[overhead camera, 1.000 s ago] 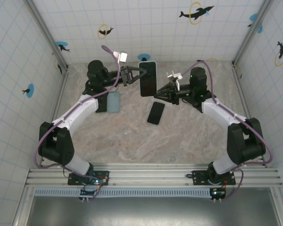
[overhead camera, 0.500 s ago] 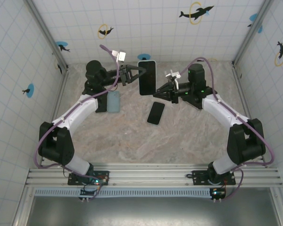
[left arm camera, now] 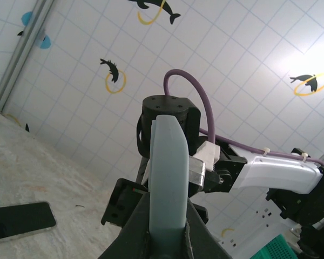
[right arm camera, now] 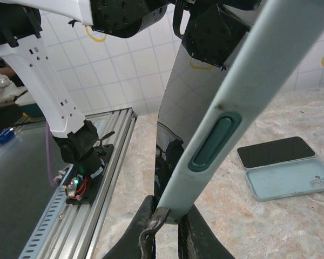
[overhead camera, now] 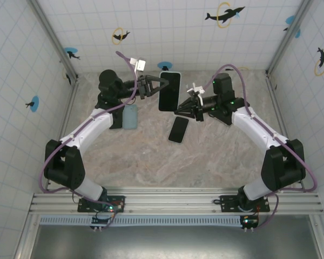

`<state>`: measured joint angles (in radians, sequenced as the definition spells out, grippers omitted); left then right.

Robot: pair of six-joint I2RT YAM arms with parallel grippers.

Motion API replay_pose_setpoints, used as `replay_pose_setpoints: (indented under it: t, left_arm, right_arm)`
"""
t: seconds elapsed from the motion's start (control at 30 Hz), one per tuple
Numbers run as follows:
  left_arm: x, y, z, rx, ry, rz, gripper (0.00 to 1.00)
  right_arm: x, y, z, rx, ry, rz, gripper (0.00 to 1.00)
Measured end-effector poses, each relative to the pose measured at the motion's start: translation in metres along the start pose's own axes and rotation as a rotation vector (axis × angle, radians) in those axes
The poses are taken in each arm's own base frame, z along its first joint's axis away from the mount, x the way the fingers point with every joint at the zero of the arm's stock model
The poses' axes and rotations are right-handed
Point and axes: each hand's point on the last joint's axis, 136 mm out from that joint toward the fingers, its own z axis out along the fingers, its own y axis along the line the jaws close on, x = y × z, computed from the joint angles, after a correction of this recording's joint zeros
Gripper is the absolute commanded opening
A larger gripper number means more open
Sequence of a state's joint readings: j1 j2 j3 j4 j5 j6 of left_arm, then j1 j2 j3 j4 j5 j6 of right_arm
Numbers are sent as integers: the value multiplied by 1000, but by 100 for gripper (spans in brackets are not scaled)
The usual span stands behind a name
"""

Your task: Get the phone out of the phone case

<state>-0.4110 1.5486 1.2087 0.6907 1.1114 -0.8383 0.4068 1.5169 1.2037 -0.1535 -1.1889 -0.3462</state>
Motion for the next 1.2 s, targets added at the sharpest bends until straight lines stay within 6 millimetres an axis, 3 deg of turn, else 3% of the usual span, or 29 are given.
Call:
replay_pose_setpoints:
  t: [0.77, 1.03, 1.2]
  left_arm:
    - [-10, -16, 4, 7, -36, 45, 0]
    - [-2, -34, 12, 38, -8, -57, 0]
    - [10, -40, 18, 63, 43, -91, 0]
  right_arm:
    - [-11, 3, 3, 124, 48, -118, 9]
    - [-19, -33, -11, 343, 78, -239, 10]
    - [-28, -41, -17, 395, 47, -246, 15]
